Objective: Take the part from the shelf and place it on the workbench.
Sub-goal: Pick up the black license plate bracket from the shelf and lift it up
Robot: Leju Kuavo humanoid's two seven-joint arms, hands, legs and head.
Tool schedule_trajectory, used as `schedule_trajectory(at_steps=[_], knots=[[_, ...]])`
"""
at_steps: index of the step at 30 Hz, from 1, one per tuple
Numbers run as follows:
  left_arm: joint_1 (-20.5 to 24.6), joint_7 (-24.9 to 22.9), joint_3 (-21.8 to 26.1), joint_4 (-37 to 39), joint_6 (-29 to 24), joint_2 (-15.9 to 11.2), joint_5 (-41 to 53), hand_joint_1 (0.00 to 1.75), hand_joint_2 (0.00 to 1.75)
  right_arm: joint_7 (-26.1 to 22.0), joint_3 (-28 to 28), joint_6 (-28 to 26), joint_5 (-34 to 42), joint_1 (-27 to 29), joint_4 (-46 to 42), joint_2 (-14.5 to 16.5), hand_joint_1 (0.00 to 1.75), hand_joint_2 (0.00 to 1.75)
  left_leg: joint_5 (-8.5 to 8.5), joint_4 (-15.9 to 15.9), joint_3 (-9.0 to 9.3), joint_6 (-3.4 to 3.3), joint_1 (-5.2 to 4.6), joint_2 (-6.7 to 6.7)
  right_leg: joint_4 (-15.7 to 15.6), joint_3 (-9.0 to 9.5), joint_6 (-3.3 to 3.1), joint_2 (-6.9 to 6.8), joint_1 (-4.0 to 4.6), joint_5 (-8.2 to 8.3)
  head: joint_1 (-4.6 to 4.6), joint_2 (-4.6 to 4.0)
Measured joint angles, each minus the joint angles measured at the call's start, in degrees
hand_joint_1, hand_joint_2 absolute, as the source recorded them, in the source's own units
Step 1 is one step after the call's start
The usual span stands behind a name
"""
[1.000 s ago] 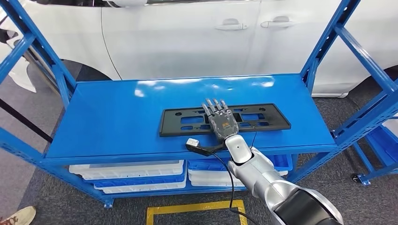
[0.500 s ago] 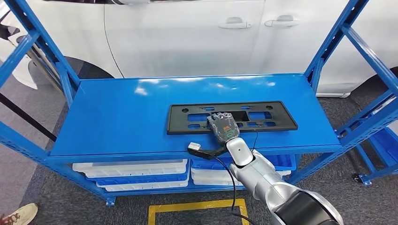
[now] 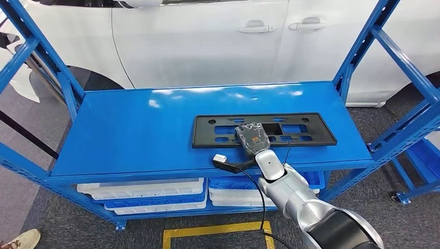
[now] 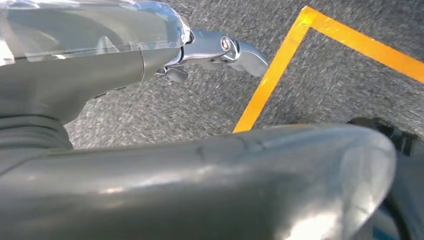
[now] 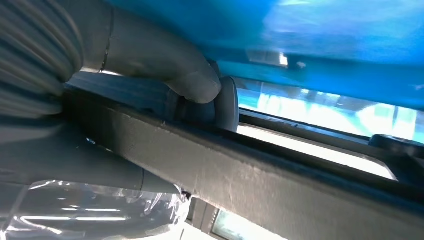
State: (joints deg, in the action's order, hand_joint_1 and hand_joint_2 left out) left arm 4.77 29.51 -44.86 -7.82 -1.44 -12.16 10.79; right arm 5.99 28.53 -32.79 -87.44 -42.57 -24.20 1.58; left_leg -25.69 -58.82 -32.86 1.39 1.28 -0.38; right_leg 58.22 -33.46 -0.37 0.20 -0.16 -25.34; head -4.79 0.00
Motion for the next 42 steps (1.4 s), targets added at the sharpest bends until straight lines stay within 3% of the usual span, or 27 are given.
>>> schedule_trajectory(at_steps=[4, 6, 8, 9, 10, 11, 14, 16, 19, 20, 22, 24, 25, 26, 29, 31, 33, 35, 37, 39, 40, 41, 42], knots=[[0.17, -0.51, -1.17, 0.00, -0.63, 0.05, 0.06, 0.00, 0.00, -0.59, -1.00, -0.14, -0.10, -0.08, 0.03, -0.03, 1.75, 1.75, 0.22, 0.71, -0.01, -1.60, -0.09, 0.02, 0.84, -0.62, 1.19, 0.08, -0.13, -0.56, 0.00, 0.00], [0.29, -0.75, -1.67, 0.00, -0.98, 0.04, 0.04, 0.00, 0.00, -1.19, -1.44, -0.31, 0.23, -0.03, 0.04, -0.05, 1.75, 1.75, 0.47, 0.95, -0.05, -2.16, -0.02, 0.10, 5.35, -2.71, 1.66, 0.02, -0.31, -3.36, 0.00, 0.00], [0.31, -0.78, -2.13, 0.01, -1.15, 0.04, 0.03, 0.00, 0.00, -2.30, -1.99, -0.80, 1.10, 0.19, 0.05, -0.05, 1.75, 1.75, 0.48, 0.93, -0.21, -2.37, -0.10, 0.12, 12.82, -6.32, 1.92, 0.00, -0.41, -6.68, 0.00, 0.00], [0.30, -0.86, -2.32, 0.01, -1.26, 0.05, 0.03, 0.00, 0.00, -3.33, -2.34, -1.12, 1.96, 0.33, 0.04, -0.04, 1.75, 1.75, 0.48, 0.92, -0.22, -2.39, -0.13, 0.10, 15.37, -7.59, 1.99, -0.01, -0.48, -7.27, 0.00, 0.00], [0.29, -1.00, -2.50, 0.01, -1.39, 0.07, 0.04, 0.00, 0.00, -4.74, -2.77, -1.43, 3.29, 0.42, 0.00, -0.03, 1.75, 1.75, 0.44, 0.89, -0.20, -2.38, -0.13, 0.07, 15.96, -7.96, 2.00, -0.02, -0.54, -6.81, 0.00, 0.00], [0.29, -1.18, -2.66, 0.01, -1.50, 0.09, 0.04, 0.00, 0.00, -6.66, -3.23, -1.69, 4.98, 0.47, -0.13, -0.01, 1.75, 1.75, 0.40, 0.86, -0.11, -2.33, -0.12, 0.03, 14.38, -7.28, 1.93, -0.03, -0.59, -5.34, 0.00, 0.00], [0.38, -1.46, -3.12, 0.00, -1.30, 0.12, 0.04, 0.00, 0.00, -13.78, -5.09, -2.54, 11.15, 0.49, -1.55, 0.17, 1.75, 1.75, 0.04, 0.66, 0.10, -1.79, -0.25, -0.02, 3.75, -2.37, 1.33, -0.05, -0.50, -0.27, -0.01, 0.00], [0.49, -1.13, -3.30, 0.00, -0.67, 0.10, 0.03, 0.00, 0.00, -18.96, -6.32, -2.92, 16.27, 0.80, -3.48, 0.39, 1.75, 1.75, -0.07, 0.65, 0.07, -1.15, -0.42, 0.02, 0.75, -1.10, 0.86, 0.01, -0.25, 0.20, 0.00, 0.00], [0.53, -0.51, -3.37, 0.00, 0.48, 0.10, 0.06, 0.00, 0.00, -31.31, -8.27, -1.22, 30.56, 2.80, -9.82, 0.42, 1.75, 1.75, -0.59, 0.40, 0.23, -0.13, -0.12, 0.07, 0.02, -0.61, -0.27, 0.06, -0.16, 0.31, 0.00, 0.00], [0.55, -0.42, -3.39, 0.00, 0.86, 0.10, 0.06, 0.00, 0.00, -35.99, -8.85, 0.51, 37.50, 3.84, -13.46, 0.34, 1.75, 1.75, -1.60, -0.93, -0.16, 0.10, 0.01, 0.09, -0.28, -0.32, -0.69, 0.06, -0.19, 0.40, 0.00, 0.00], [0.66, -0.38, -3.49, 0.00, 1.59, 0.03, 0.04, 0.00, 0.00, -42.83, -9.45, 5.65, 52.66, 6.55, -23.16, -0.26, 1.75, 1.75, -5.03, -6.95, -2.48, 0.37, 0.11, 0.10, -0.58, 0.14, -1.24, 0.03, -0.14, 0.40, 0.00, 0.00], [0.71, -0.34, -3.63, 0.00, 2.24, -0.07, 0.03, 0.00, 0.00, -45.28, -9.48, 11.53, 65.15, 9.71, -33.97, -1.44, 1.75, 1.75, -7.89, -13.97, -5.54, 0.60, 0.14, 0.09, -0.55, 0.31, -1.46, -0.01, -0.01, 0.29, 0.00, 0.00], [0.71, -0.30, -3.70, 0.00, 2.51, -0.08, 0.04, 0.00, 0.00, -45.63, -9.45, 14.77, 69.96, 11.38, -39.00, -2.13, 1.75, 1.75, -7.91, -15.28, -6.12, 0.67, 0.14, 0.10, -0.52, 0.33, -1.49, -0.02, 0.04, 0.27, 0.00, 0.00], [0.72, -0.21, -3.79, 0.00, 2.76, -0.08, 0.04, 0.00, 0.00, -45.80, -9.45, 18.43, 74.33, 13.02, -43.77, -2.77, 1.75, 1.75, -6.93, -14.38, -5.67, 0.67, 0.15, 0.10, -0.46, 0.30, -1.49, -0.03, 0.04, 0.26, 0.00, 0.00], [0.90, 0.24, -4.03, 0.00, 3.49, -0.08, 0.05, 0.00, 0.00, -45.95, -9.57, 33.37, 88.67, 17.56, -58.76, -3.95, 1.75, 1.75, -2.15, -3.67, -0.39, 0.15, 0.03, 0.11, 0.22, -0.15, -1.07, 0.09, 0.06, 0.09, 0.00, 0.00], [1.10, 0.64, -4.05, 0.00, 3.73, -0.02, 0.04, 0.00, 0.00, -45.69, -9.56, 42.38, 96.69, 19.22, -67.20, -4.05, 1.75, 1.75, -1.38, 0.08, 1.27, -0.45, -0.28, 0.04, 0.66, -0.57, -0.42, 0.20, 0.14, 0.02, 0.00, 0.00], [1.17, 0.97, -4.05, 0.00, 3.85, 0.13, 0.04, 0.00, 0.00, -44.75, -9.38, 48.14, 102.51, 20.35, -72.62, -4.03, 1.75, 1.75, -1.24, 0.49, 1.26, -1.08, -0.38, -0.07, 0.65, -0.68, 0.32, 0.19, 0.12, 0.10, 0.00, 0.00], [1.15, 1.23, -4.05, 0.00, 3.93, 0.33, 0.05, 0.00, 0.00, -43.91, -9.18, 51.20, 105.63, 21.37, -76.24, -4.03, 1.75, 1.75, -0.76, 1.02, 1.38, -1.76, -0.15, -0.06, 1.75, -1.15, 0.93, 0.13, 0.02, -0.94, 0.01, 0.00], [1.16, 1.44, -4.05, 0.00, 3.97, 0.48, 0.05, 0.00, 0.00, -43.05, -9.01, 53.63, 107.53, 22.08, -78.58, -4.03, 1.75, 1.75, -0.46, 1.32, 1.30, -2.18, -0.02, 0.05, 6.86, -3.46, 1.36, 0.09, -0.18, -4.21, 0.01, 0.00], [1.15, 1.62, -4.05, 0.00, 4.01, 0.55, 0.05, 0.00, 0.00, -40.66, -8.68, 57.42, 110.79, 22.97, -79.60, -3.97, 1.75, 1.75, -0.43, 1.30, 1.14, -2.27, -0.04, 0.12, 14.16, -6.78, 1.72, 0.07, -0.41, -7.39, 0.00, 0.00], [1.14, 1.69, -4.05, 0.00, 4.02, 0.59, 0.05, 0.00, 0.00, -39.22, -8.38, 59.07, 112.32, 23.49, -79.75, -3.95, 1.75, 1.75, -0.44, 1.28, 1.13, -2.25, -0.03, 0.12, 16.11, -7.66, 1.85, 0.06, -0.55, -7.69, 0.00, 0.00], [1.13, 1.69, -4.06, 0.00, 4.04, 0.63, 0.04, 0.00, 0.00, -37.84, -7.87, 60.31, 113.50, 23.94, -79.80, -3.92, 1.75, 1.75, -0.45, 1.24, 1.14, -2.21, -0.02, 0.11, 15.98, -7.55, 1.95, 0.03, -0.71, -6.89, 0.00, 0.00], [1.14, 1.58, -4.06, 0.00, 4.03, 0.68, 0.04, 0.00, 0.00, -36.91, -7.30, 60.93, 114.11, 24.21, -79.80, -3.92, 1.75, 1.75, -0.51, 1.15, 1.16, -2.11, 0.01, 0.08, 13.48, -6.33, 2.00, 0.00, -0.88, -5.13, 0.00, 0.00]])
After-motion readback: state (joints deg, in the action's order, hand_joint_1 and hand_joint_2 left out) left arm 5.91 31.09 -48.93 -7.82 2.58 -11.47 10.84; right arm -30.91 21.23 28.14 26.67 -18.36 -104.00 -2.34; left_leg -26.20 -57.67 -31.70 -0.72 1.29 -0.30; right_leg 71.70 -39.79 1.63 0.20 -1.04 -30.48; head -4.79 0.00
